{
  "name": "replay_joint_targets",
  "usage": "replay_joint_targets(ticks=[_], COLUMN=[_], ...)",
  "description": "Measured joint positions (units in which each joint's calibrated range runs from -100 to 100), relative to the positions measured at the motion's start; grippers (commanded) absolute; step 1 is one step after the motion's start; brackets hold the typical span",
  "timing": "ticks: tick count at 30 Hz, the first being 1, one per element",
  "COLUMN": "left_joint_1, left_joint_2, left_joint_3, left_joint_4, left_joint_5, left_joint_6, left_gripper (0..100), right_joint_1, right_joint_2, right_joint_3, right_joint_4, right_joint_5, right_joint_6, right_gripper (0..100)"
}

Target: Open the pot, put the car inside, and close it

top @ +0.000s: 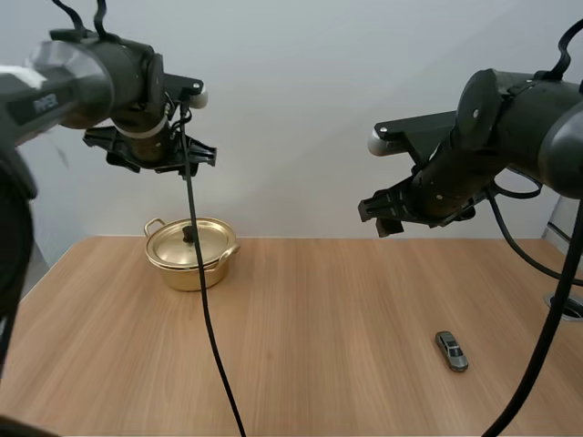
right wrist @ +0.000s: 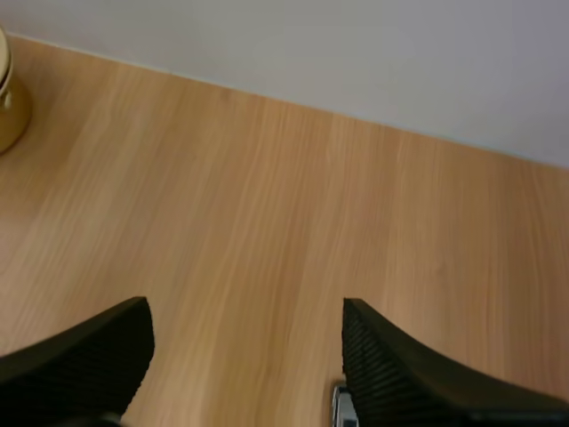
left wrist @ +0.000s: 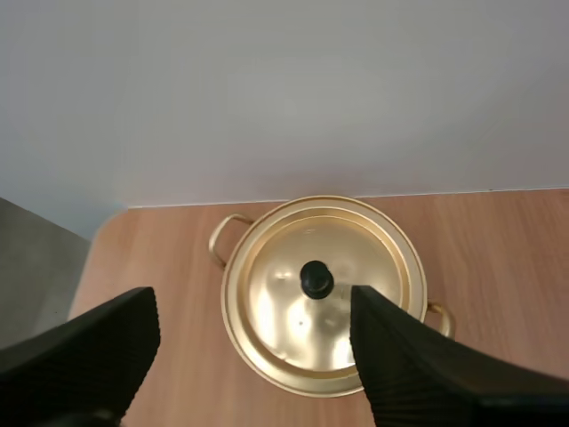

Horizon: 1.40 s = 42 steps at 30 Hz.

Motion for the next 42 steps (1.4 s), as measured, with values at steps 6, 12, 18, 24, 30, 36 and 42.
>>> replay_joint_targets(ticks=[6,12,18,24,30,36,42], left_joint_1=[0.0,0.0,0.0,0.0,0.0,0.0,0.0], left_joint_2=[8.51,16.4,20.39,23.49,25.27,25.44,25.44], left_joint_3=[0.0,0.0,-0.05,-0.05,-0.05,-0.05,-0.62], left_joint_4=[-2.76,-2.76,-2.76,-0.95,-0.95,-0.95,-0.9], left_joint_5=[-2.5,-7.52,-11.55,-16.27,-19.23,-19.06,-17.62], left_joint_6=[-0.05,-1.04,-0.93,-0.56,0.97,1.41,-1.86], left_gripper=[100,100,100,100,100,33,1], right_joint_1=[0.0,-0.09,-1.01,-1.09,-1.09,-1.09,-1.09], right_joint_2=[-0.69,-2.74,-2.92,-2.92,-2.92,-2.92,-2.92], right_joint_3=[-0.27,-0.27,-0.27,-0.27,-0.27,-0.27,-0.27], right_joint_4=[0.0,-0.21,-0.22,-0.22,-0.22,-0.22,-0.22], right_joint_5=[4.12,9.7,10.2,11.29,11.6,11.6,11.6], right_joint_6=[0.0,0.0,0.0,0.0,0.0,0.0,0.0], right_gripper=[100,100,100,100,100,100,100])
